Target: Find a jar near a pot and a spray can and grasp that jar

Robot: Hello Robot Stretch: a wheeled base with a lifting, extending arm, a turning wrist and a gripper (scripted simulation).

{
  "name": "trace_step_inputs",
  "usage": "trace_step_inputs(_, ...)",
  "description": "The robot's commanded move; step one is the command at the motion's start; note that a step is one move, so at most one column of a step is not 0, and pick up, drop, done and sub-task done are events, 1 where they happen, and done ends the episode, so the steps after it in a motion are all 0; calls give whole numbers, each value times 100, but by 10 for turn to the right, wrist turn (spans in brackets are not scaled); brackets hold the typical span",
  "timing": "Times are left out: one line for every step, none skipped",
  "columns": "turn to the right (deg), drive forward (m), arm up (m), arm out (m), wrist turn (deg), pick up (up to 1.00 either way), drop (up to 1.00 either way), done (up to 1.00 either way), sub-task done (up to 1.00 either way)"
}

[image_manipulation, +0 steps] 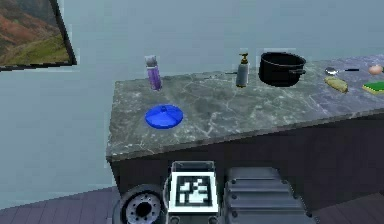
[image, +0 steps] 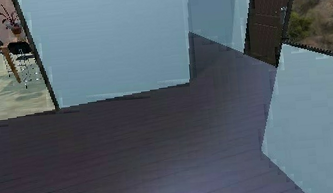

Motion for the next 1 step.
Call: trace_step_inputs(0, 0, 0, 34, 0, 0, 0, 0, 0)
